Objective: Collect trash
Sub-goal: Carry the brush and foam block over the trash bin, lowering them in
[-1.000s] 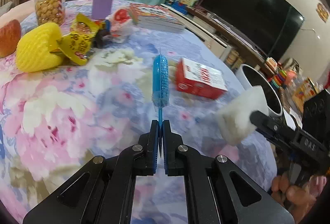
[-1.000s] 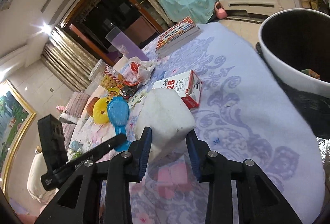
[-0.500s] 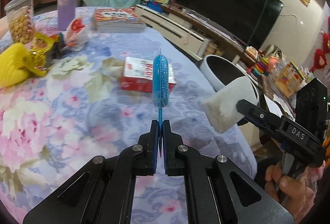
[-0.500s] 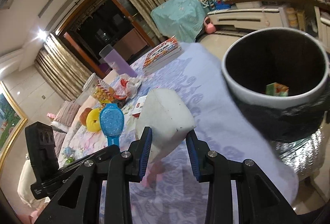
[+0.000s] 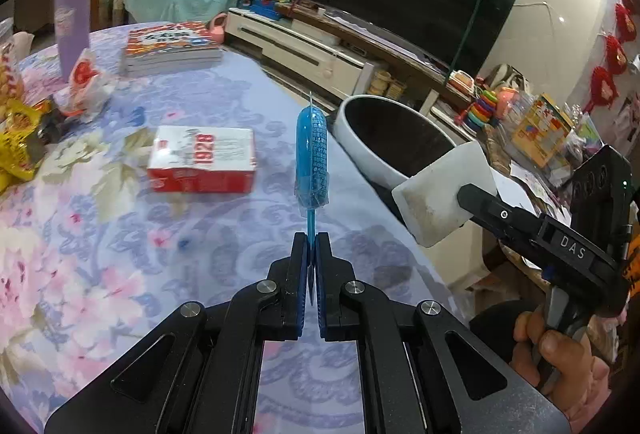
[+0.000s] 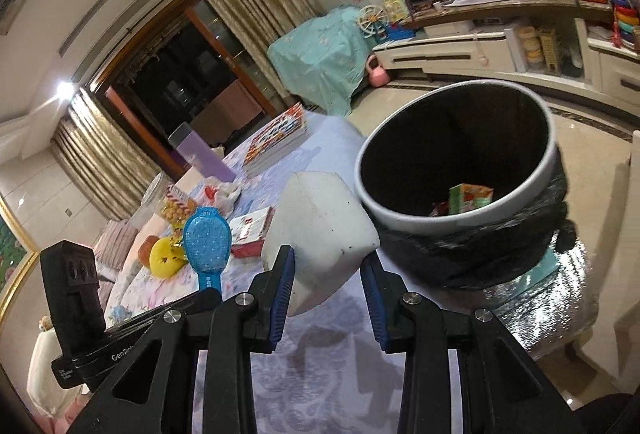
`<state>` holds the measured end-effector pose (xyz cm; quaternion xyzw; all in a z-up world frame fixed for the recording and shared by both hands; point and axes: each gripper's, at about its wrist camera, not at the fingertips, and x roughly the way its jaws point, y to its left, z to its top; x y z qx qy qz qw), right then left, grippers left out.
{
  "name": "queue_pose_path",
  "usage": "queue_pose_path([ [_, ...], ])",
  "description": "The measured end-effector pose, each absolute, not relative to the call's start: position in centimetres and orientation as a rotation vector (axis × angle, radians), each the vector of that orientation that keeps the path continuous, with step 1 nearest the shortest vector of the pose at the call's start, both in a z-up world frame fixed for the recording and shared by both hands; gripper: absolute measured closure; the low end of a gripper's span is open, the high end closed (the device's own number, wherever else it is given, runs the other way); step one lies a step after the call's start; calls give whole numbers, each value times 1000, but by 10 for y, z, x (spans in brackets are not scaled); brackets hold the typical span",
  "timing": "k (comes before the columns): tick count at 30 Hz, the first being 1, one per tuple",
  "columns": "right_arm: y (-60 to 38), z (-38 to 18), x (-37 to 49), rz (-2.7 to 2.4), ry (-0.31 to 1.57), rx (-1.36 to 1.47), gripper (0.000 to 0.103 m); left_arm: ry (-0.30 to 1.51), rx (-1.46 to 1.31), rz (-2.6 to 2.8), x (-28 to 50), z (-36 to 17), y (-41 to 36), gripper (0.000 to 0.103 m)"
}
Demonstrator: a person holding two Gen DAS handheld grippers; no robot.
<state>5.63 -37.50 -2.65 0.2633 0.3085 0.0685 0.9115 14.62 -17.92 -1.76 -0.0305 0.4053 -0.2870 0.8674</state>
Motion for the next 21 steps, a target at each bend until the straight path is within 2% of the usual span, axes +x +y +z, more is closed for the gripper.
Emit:
queue_pose_path([
  [21,-436,-14,53,14,576,551,69,858,26,-701,161,-8,-254,100],
])
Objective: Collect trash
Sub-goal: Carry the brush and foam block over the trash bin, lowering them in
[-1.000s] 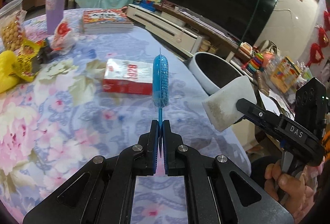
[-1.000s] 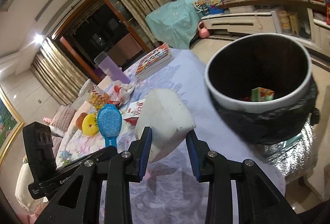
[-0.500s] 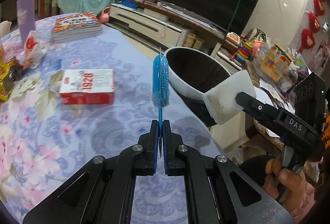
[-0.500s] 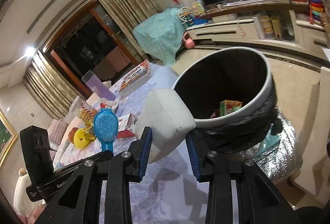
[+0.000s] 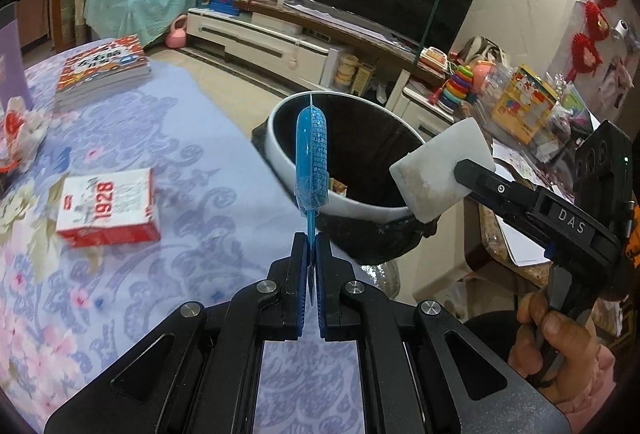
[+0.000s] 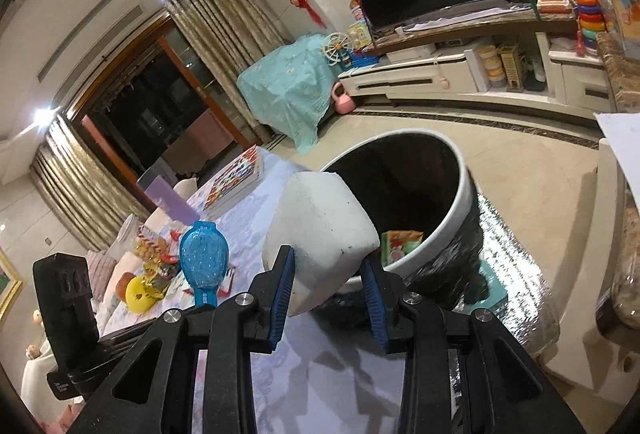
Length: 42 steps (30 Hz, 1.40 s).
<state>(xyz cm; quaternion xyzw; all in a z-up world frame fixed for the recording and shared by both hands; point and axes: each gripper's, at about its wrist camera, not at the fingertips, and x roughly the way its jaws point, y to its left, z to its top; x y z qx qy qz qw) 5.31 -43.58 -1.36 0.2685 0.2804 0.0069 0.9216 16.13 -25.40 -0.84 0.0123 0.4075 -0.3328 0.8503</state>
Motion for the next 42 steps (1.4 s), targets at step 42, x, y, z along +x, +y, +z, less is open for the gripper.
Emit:
queue_pose_path([
  [42,-469,-11,101,-64,663,483,61,911,91,-721,218,-10,-327,96],
])
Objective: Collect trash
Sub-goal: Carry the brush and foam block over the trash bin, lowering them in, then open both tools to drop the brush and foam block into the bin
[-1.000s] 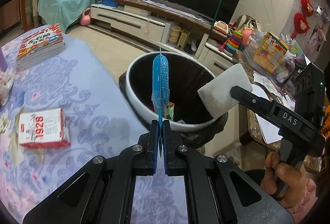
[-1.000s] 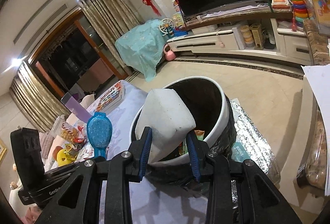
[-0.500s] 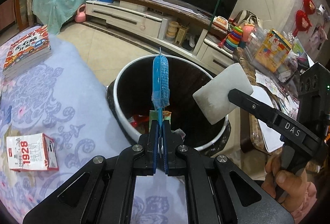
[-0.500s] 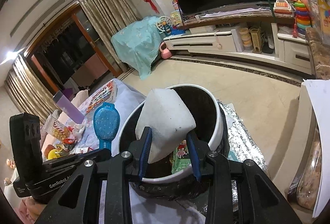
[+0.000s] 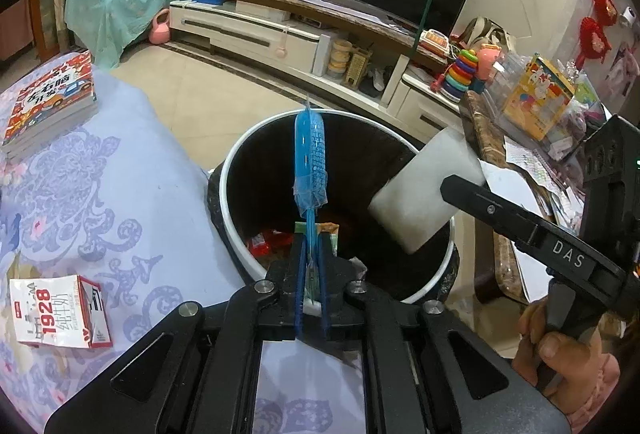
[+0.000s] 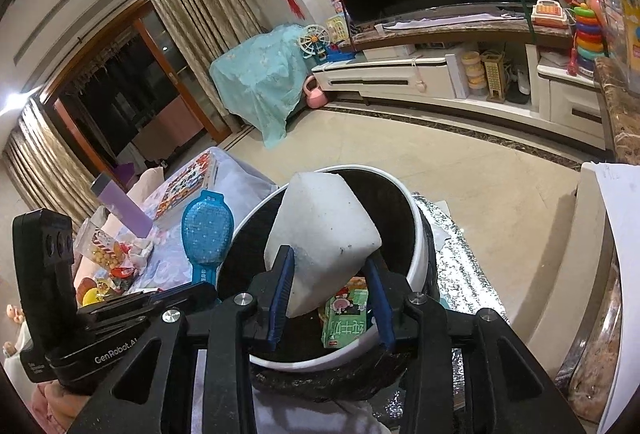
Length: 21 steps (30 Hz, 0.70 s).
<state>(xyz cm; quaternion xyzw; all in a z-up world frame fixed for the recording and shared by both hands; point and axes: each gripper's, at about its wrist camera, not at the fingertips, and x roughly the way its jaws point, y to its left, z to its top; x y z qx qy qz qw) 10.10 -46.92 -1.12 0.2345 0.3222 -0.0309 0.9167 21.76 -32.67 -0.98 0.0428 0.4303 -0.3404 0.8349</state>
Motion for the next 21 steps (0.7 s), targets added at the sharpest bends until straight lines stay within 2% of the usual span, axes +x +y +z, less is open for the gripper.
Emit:
queue_pose_path([
  [4,-471,-13,102,-65,671,494,50,902,80,-718,214,-9,-322,88],
  [5,-471,-12,101,-64,669,498,45,899,77,-712,212,-9,-319,87],
  [9,-470,-8,95,-65,641,506,33,891,46,-684,205,-12,-303,73],
  [15,-460,-7,86,-42,626,517,14,900,-13,-633,195,-19,-268,71],
  [18,-449,-9,83,-18,634,516,6,903,-38,-603,188,-23,-249,66],
  [21,-437,-10,80,6,638,512,3,901,-56,-565,183,-25,-229,61],
])
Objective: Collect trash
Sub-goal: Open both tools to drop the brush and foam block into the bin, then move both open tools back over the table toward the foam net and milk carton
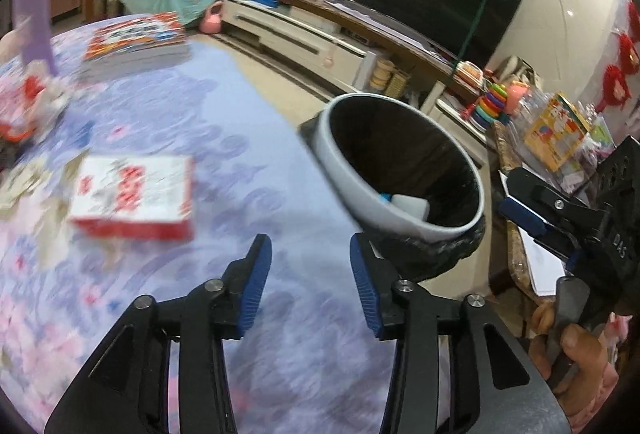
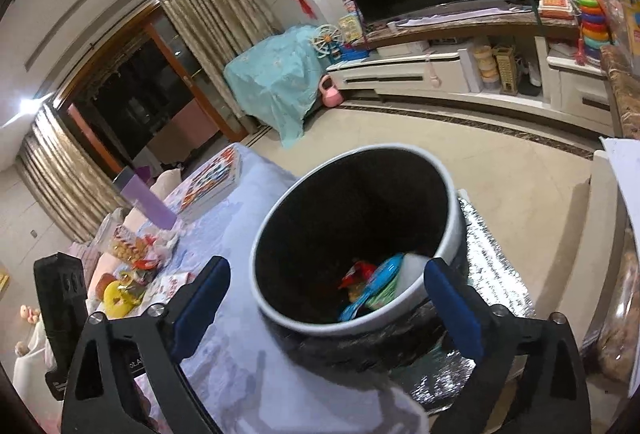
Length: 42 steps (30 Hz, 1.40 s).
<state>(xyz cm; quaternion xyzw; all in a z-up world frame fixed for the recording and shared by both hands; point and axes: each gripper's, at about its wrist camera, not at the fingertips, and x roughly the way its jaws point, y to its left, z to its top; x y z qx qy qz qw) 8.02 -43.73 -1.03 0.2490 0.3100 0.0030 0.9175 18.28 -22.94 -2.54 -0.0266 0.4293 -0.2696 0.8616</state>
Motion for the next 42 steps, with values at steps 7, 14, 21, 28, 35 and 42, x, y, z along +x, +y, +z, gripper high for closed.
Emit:
queue_pose_path([
  [7,-401,-12,78,89,650,478,2,913,-127,-482,172,-35,-177,56],
  [14,-366,-16,81,173,678,441,1,916,-193,-391,162,-44,-124,56],
  [21,-326,-21,89,269,717,373,1,912,-226,-317,155,-50,-82,56],
  [28,-294,-22,101,329,745,303,1,910,-271,-249,156,-55,-44,54],
  [35,-270,-32,116,372,786,249,1,900,-306,-171,160,-56,-11,51],
  [42,-254,-37,128,403,814,199,1,891,-352,-114,169,-57,19,44],
])
